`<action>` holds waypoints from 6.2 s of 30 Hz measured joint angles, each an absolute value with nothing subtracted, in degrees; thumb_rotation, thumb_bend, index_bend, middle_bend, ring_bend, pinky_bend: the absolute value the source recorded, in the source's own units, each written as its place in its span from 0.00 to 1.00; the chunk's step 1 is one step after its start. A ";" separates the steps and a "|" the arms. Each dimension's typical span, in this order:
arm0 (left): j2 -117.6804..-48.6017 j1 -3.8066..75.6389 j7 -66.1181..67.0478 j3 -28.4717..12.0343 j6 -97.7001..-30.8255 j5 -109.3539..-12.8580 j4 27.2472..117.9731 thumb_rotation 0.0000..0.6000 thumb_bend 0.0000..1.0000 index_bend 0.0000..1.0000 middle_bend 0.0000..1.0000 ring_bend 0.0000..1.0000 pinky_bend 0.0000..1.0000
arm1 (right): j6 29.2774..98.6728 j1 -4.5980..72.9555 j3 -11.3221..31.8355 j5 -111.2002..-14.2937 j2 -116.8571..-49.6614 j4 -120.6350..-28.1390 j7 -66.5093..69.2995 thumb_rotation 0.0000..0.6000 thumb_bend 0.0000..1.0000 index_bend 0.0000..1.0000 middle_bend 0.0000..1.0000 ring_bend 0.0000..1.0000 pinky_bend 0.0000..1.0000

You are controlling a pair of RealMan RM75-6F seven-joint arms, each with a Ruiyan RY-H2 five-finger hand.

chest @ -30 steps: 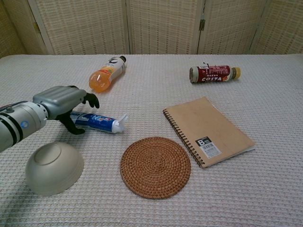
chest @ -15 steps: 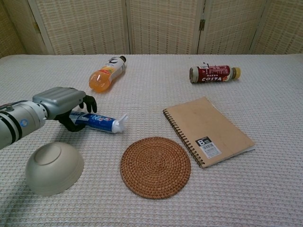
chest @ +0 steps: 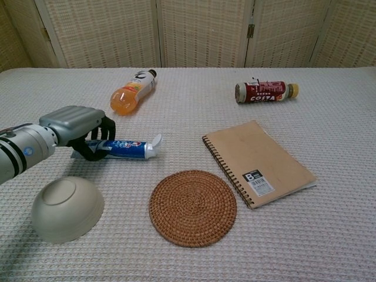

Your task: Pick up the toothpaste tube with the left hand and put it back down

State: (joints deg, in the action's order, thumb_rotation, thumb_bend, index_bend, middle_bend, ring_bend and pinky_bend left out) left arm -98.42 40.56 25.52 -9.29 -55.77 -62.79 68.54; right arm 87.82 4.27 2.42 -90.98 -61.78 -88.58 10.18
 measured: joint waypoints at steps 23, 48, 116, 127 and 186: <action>-86.61 39.80 5.49 -8.84 -58.31 -77.04 84.82 1.00 0.69 0.77 0.77 0.68 0.68 | 80.63 13.58 2.65 -101.95 -57.54 -101.34 4.79 1.00 0.35 0.12 0.07 0.05 0.00; -81.87 43.23 23.99 -11.03 -58.76 -66.30 103.75 1.00 0.70 0.76 0.77 0.68 0.68 | 55.63 33.88 9.98 -91.03 -65.74 -114.86 -14.55 1.00 0.47 0.28 0.08 0.03 0.00; -88.44 39.00 4.11 -10.50 -66.22 -77.93 99.43 1.00 0.71 0.75 0.77 0.68 0.68 | 59.96 40.88 9.76 -89.55 -77.24 -106.98 20.11 0.70 0.14 0.00 0.00 0.00 0.00; -87.87 38.84 0.78 -11.66 -65.67 -77.25 101.17 1.00 0.71 0.76 0.77 0.68 0.68 | 63.09 41.26 10.14 -90.81 -81.76 -104.56 24.60 0.69 0.14 0.00 0.00 0.00 0.00; -91.95 42.56 33.68 -8.75 -57.04 -51.96 79.67 1.00 0.48 0.19 0.35 0.27 0.33 | 76.41 27.88 2.84 -95.09 -64.52 -100.74 20.15 0.69 0.14 0.00 0.00 0.00 0.00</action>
